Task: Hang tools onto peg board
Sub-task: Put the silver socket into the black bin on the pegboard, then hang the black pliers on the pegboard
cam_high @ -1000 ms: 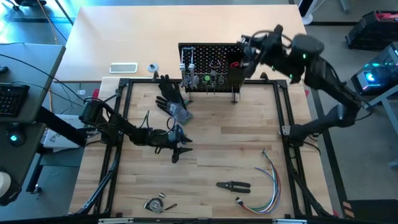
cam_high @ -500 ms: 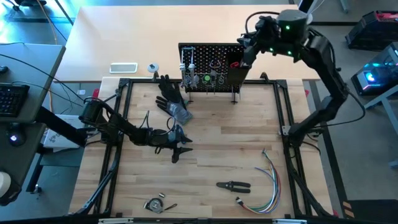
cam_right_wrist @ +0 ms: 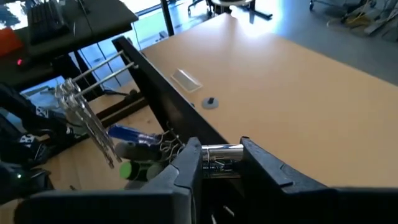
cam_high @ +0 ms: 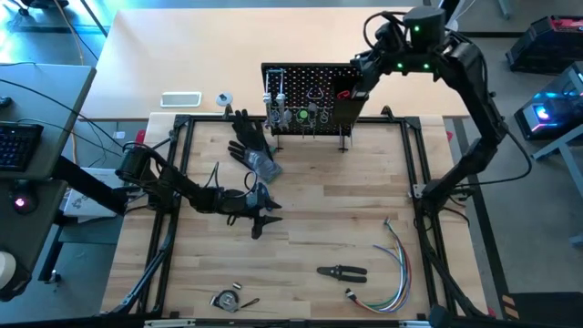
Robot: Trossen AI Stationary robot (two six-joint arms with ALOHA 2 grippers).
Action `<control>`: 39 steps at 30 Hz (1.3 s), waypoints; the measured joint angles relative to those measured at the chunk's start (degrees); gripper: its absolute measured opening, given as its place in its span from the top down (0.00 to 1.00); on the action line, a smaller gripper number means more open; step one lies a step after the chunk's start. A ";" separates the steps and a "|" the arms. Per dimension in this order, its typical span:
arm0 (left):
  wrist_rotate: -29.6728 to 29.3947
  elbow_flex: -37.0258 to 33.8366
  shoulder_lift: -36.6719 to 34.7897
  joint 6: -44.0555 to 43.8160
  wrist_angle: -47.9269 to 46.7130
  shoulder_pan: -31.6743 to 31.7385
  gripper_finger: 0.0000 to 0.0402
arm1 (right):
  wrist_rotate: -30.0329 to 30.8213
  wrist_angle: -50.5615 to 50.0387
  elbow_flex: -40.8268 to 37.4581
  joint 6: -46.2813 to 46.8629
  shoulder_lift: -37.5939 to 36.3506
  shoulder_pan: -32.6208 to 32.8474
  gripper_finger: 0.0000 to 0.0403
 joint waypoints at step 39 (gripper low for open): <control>0.01 0.00 0.00 -0.98 0.00 0.48 0.52 | -5.32 -2.60 0.00 -4.56 0.19 -0.03 0.61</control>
